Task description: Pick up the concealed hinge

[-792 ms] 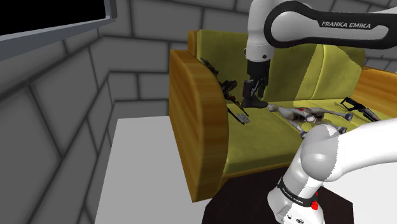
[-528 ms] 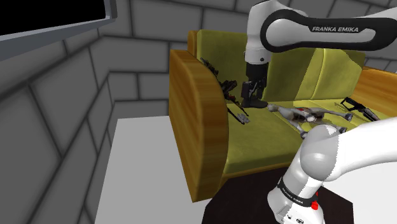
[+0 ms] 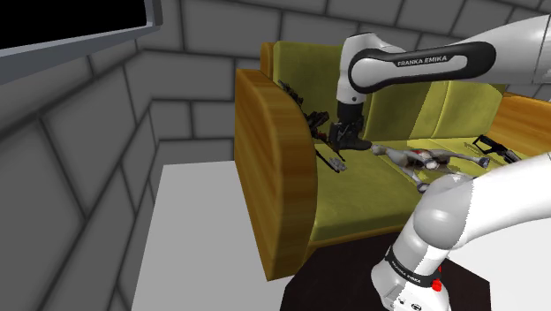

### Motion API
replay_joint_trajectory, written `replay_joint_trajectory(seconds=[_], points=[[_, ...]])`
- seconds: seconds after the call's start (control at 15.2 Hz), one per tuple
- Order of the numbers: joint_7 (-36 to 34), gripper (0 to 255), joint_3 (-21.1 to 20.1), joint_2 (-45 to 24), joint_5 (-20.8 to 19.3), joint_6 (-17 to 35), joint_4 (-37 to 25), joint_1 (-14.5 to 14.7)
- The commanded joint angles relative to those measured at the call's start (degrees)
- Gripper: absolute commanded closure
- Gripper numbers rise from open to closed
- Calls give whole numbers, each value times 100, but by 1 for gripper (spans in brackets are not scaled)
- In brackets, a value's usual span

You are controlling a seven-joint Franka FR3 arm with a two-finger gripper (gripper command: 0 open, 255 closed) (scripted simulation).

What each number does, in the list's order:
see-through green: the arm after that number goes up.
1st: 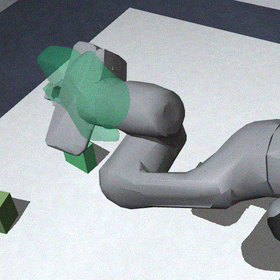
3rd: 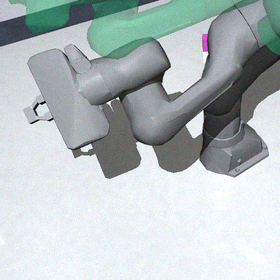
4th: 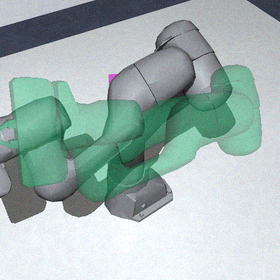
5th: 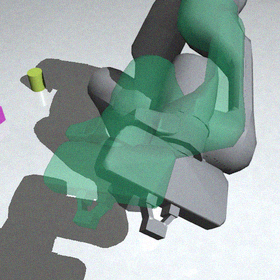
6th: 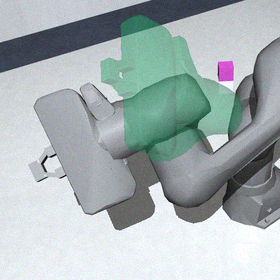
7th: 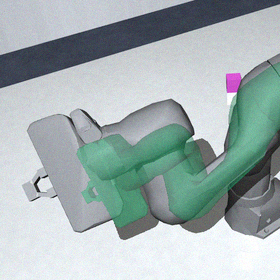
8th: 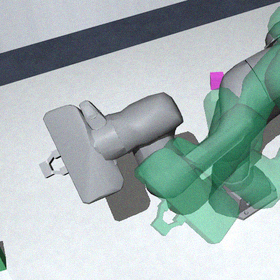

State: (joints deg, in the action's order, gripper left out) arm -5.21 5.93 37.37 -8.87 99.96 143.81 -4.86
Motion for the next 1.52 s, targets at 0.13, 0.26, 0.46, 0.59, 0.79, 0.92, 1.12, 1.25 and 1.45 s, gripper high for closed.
replay_joint_trajectory(seconds=[0.13,0.26,0.46,0.59,0.79,0.92,1.12,1.25,1.45], points=[[112,0,393,-563,-123,758,49,-226],[180,0,588,-868,-152,1117,39,-325],[303,0,882,-1368,-144,1641,-28,-452],[405,0,1077,-1727,-95,1978,-106,-522],[600,0,1361,-2299,62,2456,-272,-605],[766,0,1541,-2701,232,2751,-414,-652],[884,0,1632,-3006,372,3052,-424,-673],[915,0,1644,-3119,413,3221,-363,-669],[969,0,1661,-3301,487,3474,-281,-660]])
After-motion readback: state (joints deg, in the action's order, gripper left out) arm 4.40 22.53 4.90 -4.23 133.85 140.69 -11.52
